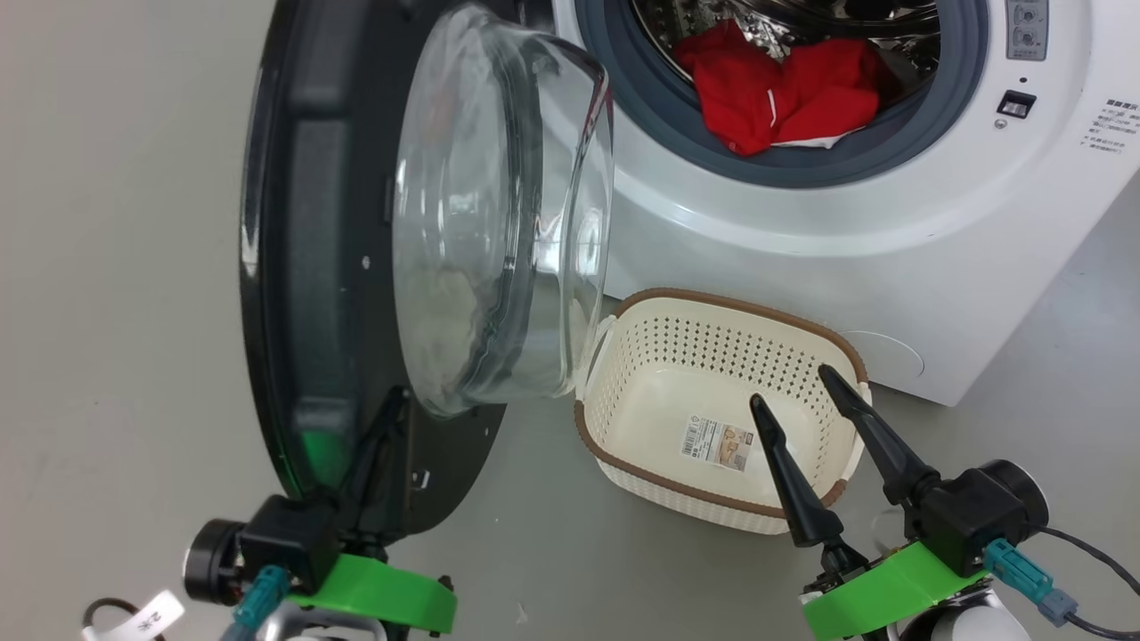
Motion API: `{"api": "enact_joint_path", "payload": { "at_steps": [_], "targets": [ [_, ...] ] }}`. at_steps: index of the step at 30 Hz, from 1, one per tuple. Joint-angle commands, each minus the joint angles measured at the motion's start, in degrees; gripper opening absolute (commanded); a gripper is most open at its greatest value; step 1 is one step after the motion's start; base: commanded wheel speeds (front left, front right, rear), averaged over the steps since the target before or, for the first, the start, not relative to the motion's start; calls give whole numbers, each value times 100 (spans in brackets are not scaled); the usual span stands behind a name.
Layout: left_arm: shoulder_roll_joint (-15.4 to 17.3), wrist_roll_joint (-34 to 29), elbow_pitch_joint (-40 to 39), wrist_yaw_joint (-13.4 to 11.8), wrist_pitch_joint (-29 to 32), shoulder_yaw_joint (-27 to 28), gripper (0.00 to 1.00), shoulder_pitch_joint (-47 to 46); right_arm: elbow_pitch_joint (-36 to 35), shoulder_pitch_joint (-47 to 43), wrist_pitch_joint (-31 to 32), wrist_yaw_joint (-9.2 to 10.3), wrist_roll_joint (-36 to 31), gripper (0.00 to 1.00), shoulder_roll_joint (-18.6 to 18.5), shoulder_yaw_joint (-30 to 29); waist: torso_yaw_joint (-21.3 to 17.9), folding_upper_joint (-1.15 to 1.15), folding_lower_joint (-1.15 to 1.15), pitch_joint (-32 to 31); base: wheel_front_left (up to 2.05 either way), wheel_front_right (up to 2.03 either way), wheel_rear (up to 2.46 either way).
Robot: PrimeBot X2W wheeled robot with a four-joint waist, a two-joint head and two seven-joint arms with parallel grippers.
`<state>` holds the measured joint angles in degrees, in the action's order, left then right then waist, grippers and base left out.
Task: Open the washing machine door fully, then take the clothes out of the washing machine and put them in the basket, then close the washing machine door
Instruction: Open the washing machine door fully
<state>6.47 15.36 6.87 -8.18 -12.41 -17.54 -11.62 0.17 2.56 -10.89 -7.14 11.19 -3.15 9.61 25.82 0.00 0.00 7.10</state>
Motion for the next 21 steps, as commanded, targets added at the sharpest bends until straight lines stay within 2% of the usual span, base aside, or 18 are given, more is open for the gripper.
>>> {"api": "enact_joint_path", "payload": {
  "at_steps": [1,14,21],
  "targets": [
    [168,73,-54,-95,-72,336,0,-11,-175,92,21,-35,39,100,27,100,12,0,0,7,0,0,0],
    [156,344,416,-154,-237,831,0,-54,-293,34,166,-35,-80,100,27,122,76,0,0,9,0,0,0],
    [118,389,588,-95,-256,1138,0,-209,-372,6,260,-35,-144,100,27,120,102,0,0,0,0,0,0]
  ]
}}
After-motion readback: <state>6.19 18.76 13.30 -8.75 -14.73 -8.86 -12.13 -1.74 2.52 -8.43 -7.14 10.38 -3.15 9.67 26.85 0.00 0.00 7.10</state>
